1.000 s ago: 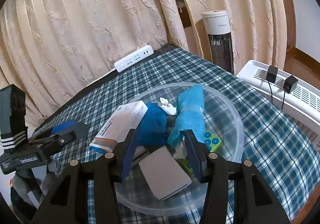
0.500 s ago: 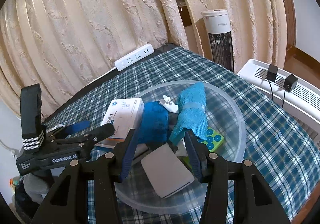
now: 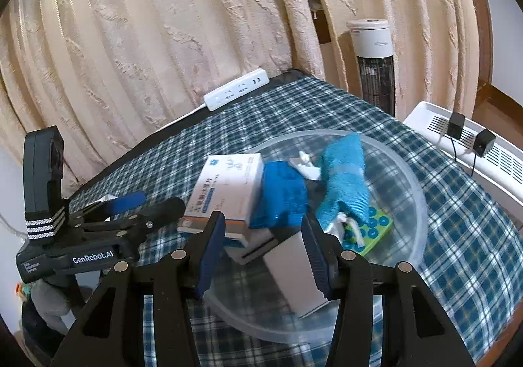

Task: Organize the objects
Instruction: 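Lower the white medicine box into the clear bowl and open the left tool, then move both open tools back toward the remaining snack packets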

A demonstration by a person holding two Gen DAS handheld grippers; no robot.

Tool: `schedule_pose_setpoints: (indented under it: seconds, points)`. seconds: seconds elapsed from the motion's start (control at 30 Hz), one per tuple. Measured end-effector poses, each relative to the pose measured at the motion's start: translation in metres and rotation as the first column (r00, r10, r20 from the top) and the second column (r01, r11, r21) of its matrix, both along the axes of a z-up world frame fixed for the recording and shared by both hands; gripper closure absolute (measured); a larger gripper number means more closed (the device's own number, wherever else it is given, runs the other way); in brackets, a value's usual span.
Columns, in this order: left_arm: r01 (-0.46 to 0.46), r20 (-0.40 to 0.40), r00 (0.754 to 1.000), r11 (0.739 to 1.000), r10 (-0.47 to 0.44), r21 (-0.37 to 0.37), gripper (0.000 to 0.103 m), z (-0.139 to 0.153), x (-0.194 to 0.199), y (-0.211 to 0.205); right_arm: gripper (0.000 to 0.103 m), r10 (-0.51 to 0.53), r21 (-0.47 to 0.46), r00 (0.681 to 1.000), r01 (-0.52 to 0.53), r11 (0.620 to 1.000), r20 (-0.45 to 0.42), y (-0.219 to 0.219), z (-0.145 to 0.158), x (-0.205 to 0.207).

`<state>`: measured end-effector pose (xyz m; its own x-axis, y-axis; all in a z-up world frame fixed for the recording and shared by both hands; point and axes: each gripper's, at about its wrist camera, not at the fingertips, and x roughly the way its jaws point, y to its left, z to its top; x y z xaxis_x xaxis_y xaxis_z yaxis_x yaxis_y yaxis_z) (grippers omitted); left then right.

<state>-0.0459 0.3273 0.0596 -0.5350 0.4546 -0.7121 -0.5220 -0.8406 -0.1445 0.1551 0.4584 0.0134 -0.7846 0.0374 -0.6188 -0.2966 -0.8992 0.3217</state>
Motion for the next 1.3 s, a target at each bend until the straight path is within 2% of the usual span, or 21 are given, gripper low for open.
schedule_pose_setpoints:
  seconds: [0.37,0.67,0.93,1.3]
  points:
    - [-0.114,-0.015,0.993,0.992,0.113,-0.053,0.002,0.003,0.013,-0.066,0.047,0.095,-0.001,0.995,-0.095,0.995,-0.007,-0.041,0.005,-0.015]
    - [-0.202,0.0,0.979,0.978,0.202,-0.054,0.001,0.001,0.017,-0.12,0.046,0.177,0.006,0.984,-0.177,0.984,0.012,-0.079,0.004,-0.03]
    - [-0.301,0.01,0.953,0.951,0.302,-0.066,0.001,-0.002,0.012,-0.171,0.046,0.238,-0.005,0.97,-0.238,0.971,0.042,-0.107,-0.003,-0.045]
    - [-0.445,0.021,0.894,0.894,0.447,-0.052,0.001,0.003,0.002,-0.248,0.045,0.321,-0.011,0.944,-0.321,0.947,0.077,-0.149,-0.011,-0.066]
